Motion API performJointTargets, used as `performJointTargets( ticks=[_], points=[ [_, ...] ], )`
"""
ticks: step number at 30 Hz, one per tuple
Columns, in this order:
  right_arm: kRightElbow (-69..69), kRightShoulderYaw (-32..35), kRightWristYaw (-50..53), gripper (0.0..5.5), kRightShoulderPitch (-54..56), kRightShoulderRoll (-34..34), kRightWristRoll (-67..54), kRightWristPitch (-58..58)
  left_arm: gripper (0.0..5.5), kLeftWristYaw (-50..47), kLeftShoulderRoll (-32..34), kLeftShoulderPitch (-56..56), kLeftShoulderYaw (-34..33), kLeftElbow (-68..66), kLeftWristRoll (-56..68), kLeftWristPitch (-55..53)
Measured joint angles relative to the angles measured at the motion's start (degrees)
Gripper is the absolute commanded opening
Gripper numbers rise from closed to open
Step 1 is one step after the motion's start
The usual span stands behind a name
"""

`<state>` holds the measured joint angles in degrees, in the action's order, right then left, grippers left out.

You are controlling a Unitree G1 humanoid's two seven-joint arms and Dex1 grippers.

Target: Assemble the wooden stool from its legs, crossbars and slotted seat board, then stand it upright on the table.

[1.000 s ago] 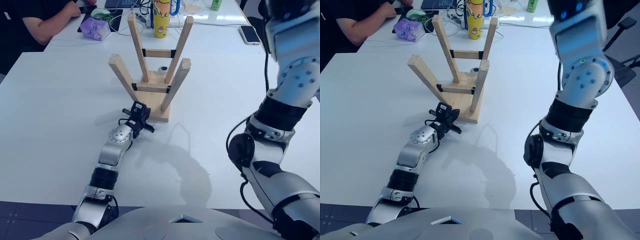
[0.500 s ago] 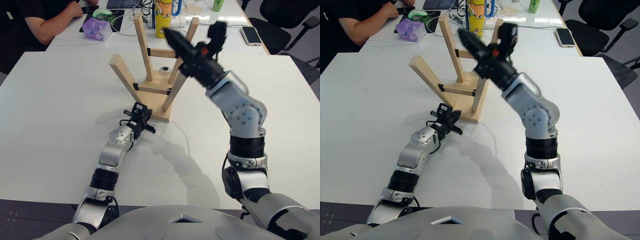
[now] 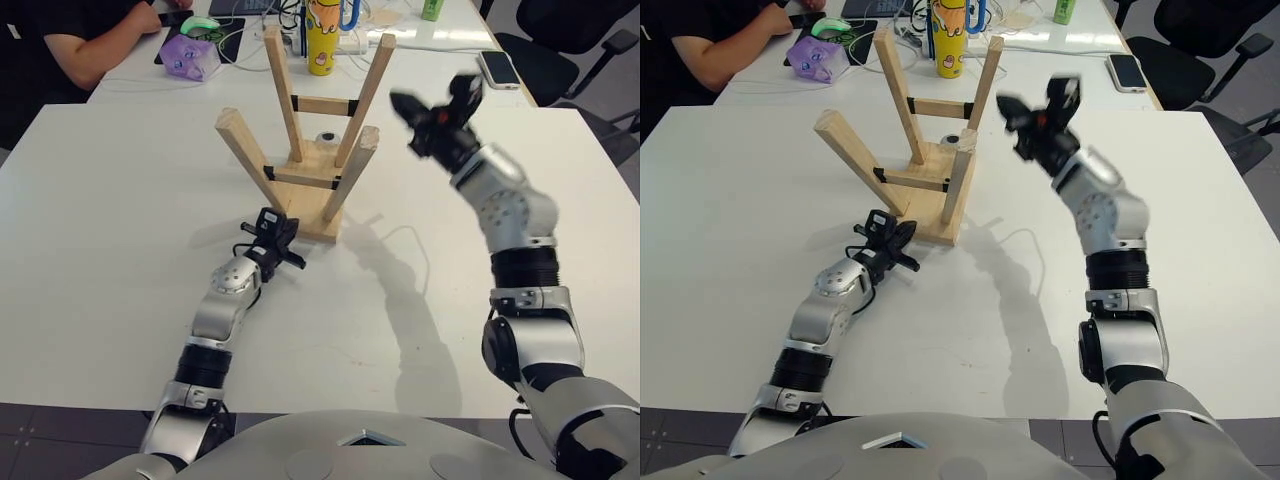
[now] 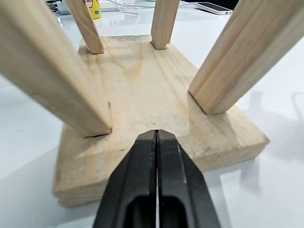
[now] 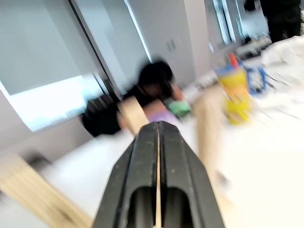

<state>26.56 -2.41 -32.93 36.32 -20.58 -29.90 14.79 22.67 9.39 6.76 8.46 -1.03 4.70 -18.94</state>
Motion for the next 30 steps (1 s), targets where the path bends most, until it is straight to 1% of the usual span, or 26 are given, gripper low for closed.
performJointTargets(
  ticks=[4,9,13,19,25,30],
  points=[
    [17.0,-1.9,-11.9,0.02,0.9,1.2,7.1,-12.8,0.00,8.8,6.8,-3.4,0.5,4.3,3.0,-3.1],
    [25.8,-1.9,-21.2,0.02,5.4,3.1,10.7,-21.2,0.00,14.5,13.2,-4.2,1.0,3.9,2.9,-4.2],
    [26.1,-2.3,-26.6,0.02,6.8,6.6,11.7,-25.6,0.00,13.5,14.3,-2.2,0.5,0.5,1.9,-2.9],
    [22.5,-6.2,-32.9,0.02,4.0,9.6,15.3,-25.5,0.00,9.1,14.7,1.3,-2.4,-5.8,0.7,-1.0],
    [15.6,-10.3,-32.2,0.02,-4.2,12.0,18.7,-24.0,0.00,6.8,14.3,2.2,-3.3,-7.6,-0.3,-0.4],
    [9.3,-10.1,-27.7,0.02,-9.3,12.8,20.0,-21.2,0.00,6.0,13.3,1.6,-3.2,-7.6,-0.3,0.4]
  ],
)
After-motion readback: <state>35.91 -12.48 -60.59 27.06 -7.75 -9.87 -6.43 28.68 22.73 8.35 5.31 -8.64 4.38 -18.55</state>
